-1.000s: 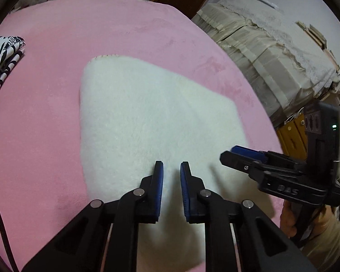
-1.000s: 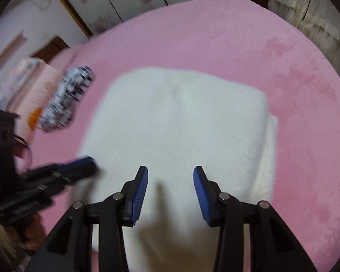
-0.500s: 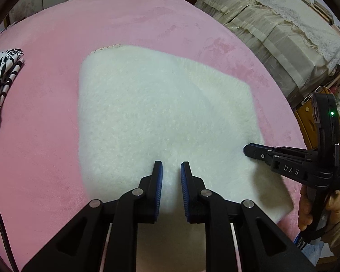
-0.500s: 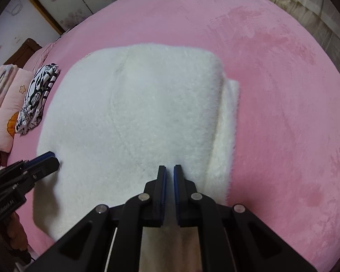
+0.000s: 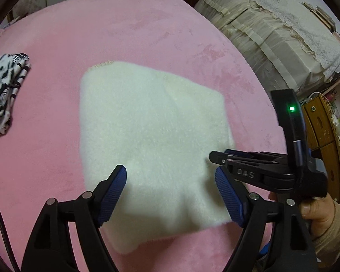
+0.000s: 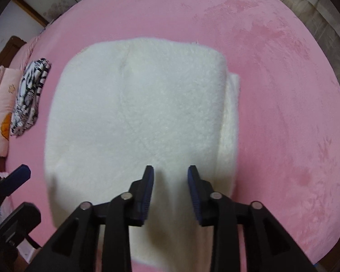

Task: Fold large clothes
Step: 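Grasp the folded cardigan bundle with both grippers and lift it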

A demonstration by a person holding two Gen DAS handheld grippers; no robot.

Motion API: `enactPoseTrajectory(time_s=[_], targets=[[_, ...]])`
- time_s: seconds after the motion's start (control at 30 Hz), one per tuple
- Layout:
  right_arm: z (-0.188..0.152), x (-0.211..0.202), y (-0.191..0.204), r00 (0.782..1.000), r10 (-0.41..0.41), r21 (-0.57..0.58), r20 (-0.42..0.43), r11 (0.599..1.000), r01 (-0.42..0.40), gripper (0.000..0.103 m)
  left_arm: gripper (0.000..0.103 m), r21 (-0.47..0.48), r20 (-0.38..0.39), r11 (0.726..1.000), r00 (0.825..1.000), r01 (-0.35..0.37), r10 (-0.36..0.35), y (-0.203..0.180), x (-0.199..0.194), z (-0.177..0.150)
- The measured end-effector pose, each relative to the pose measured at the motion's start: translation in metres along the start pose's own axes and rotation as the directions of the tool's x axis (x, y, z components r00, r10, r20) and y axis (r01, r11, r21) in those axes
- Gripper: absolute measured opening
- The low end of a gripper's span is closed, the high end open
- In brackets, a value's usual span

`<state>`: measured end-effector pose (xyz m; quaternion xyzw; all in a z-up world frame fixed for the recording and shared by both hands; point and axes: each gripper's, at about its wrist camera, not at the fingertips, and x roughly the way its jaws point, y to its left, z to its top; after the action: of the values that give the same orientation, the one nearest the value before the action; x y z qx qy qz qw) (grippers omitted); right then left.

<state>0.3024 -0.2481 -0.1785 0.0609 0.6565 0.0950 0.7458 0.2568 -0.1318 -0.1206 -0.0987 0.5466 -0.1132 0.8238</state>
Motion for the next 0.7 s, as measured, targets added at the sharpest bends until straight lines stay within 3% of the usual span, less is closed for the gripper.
enactPoseTrajectory(time_s=[0.1,0.17,0.23,0.4,0.47,0.7], targets=[[-0.005,-0.029,0.005,1.0,0.025,0.002,0.019,1.0,-0.025,0.039,0.079,-0.027,0.027,0.999,0.999,-0.03,0.031,0.0,-0.024,0.002],[-0.007,-0.05,0.007,0.998,0.038,-0.001,0.046,0.999,-0.038,0.056,0.079,-0.06,0.032,0.998,0.999,-0.037,0.039,-0.001,-0.035,0.006],[-0.01,-0.073,0.006,0.995,0.056,0.003,0.077,0.998,-0.056,0.064,0.079,-0.094,0.037,0.995,0.999,-0.034,0.038,0.002,-0.047,0.01],[-0.015,-0.124,-0.01,0.987,0.068,0.011,0.149,0.997,-0.07,0.069,0.079,-0.142,0.097,0.99,0.995,-0.021,0.035,0.011,-0.079,0.015],[-0.016,-0.136,-0.012,0.984,0.069,0.012,0.167,0.997,-0.072,0.081,0.079,-0.142,0.117,0.99,0.993,-0.02,0.037,0.015,-0.088,0.016],[-0.018,-0.148,-0.028,0.979,0.05,-0.027,0.199,0.999,-0.045,0.081,0.079,-0.137,0.099,0.991,0.995,0.007,0.006,0.036,-0.086,0.013]])
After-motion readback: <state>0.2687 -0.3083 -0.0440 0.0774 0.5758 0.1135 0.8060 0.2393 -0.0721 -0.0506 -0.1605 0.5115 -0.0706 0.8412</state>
